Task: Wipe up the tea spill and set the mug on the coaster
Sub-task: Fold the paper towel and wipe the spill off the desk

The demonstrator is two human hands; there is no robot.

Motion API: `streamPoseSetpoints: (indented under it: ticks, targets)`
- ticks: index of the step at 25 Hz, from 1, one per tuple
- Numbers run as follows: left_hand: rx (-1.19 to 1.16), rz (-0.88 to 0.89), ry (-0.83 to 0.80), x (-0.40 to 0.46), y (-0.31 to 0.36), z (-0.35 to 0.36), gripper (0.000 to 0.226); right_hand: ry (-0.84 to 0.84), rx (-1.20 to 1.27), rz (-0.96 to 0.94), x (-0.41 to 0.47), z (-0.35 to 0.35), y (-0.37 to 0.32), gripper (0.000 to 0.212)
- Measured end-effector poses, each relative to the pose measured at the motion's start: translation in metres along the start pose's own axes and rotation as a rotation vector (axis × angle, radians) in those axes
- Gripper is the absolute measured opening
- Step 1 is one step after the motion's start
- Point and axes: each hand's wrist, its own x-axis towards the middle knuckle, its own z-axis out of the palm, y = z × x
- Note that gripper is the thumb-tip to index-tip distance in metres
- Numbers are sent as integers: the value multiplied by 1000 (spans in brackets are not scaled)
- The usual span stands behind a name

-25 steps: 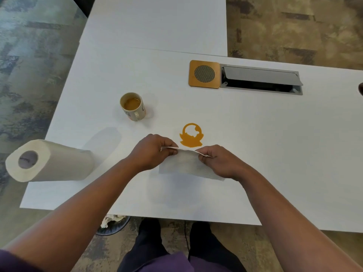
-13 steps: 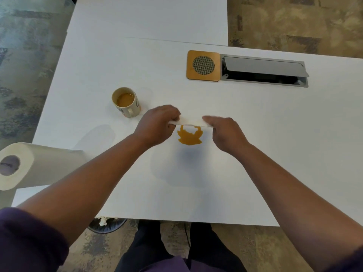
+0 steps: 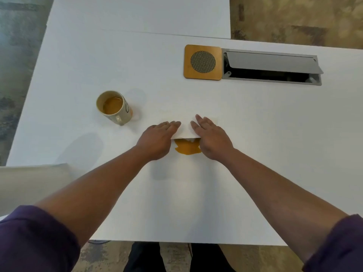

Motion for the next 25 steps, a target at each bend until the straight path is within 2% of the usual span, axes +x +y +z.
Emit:
streamPoseSetpoints:
  ticks: [2,5,10,14,25]
  targets:
    - [113,0,-53,12,3,-8,71,7,-26,-14,9,-6,-3,62]
    - [240,52,-135,31,7,-16,70,-33,-104,-93,24,-14,-3,58]
    - [7,70,-304,51,3,-25,63,-153,-36,-143,41,-21,5,56]
    - [-79,75,-356,51,2,-27,62,-214,30,-129,38,-22,7,59]
    - [15,101,-391,29,14,-14,63,-229,26,-151,6,-4,5,63]
